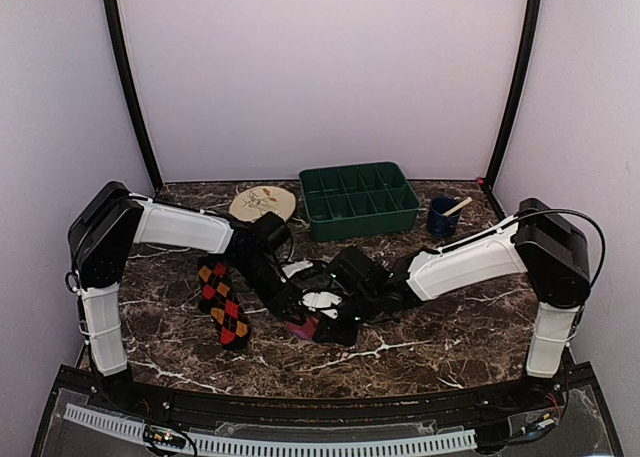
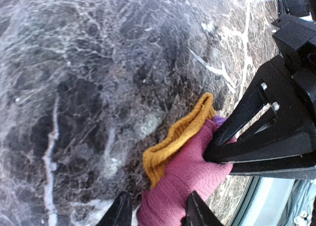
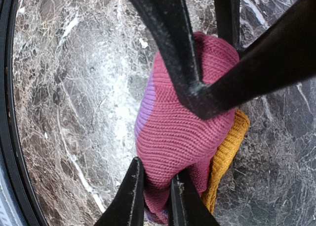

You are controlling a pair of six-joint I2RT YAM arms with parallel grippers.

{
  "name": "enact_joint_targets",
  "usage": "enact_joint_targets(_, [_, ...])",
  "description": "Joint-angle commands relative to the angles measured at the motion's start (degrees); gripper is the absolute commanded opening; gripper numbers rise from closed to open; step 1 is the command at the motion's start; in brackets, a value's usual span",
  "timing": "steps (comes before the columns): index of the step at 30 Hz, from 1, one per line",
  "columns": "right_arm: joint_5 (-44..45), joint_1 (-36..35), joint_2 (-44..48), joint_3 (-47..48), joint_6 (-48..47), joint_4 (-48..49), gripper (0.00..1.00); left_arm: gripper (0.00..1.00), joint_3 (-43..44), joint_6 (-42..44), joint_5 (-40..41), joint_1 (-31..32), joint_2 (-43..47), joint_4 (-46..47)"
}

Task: Roll the socks
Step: Pick up the sock from the center of the board.

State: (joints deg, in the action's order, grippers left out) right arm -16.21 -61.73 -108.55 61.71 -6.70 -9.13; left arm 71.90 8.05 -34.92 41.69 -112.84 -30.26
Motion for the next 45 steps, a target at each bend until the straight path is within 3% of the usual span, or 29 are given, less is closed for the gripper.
enact_joint_targets(1, [-3.1,-0.6,-4.9,-3.2,2.1,-11.6,0.00,0.39,-1.3,-1.9,7.9,-2.4,2.5,3.2])
enact_joint_targets(19, [-3.0,0.3,-3.5,-4.7,5.4,-9.4,0.00,0.41,-3.5,-6.6,13.0,-5.8,5.5,7.2])
enact_joint_targets(30, [-11.4,4.7,-2.1,-6.4,10.5,-6.3,0.00,0.41,-8.6,-9.9,13.9,-7.8,10.6,13.0])
enact_joint_targets(41, [-19.5,8.8,-2.7,-7.2,15.7,-1.4,0.00,0.35,-21.4,-15.4,-0.8,-7.4,18.8,28.5])
enact_joint_targets(45, [-19.3,8.8,-3.2,-7.2,16.0,-1.0,0.00,0.36,-25.3,-15.1,0.0,-3.3,22.5,31.3])
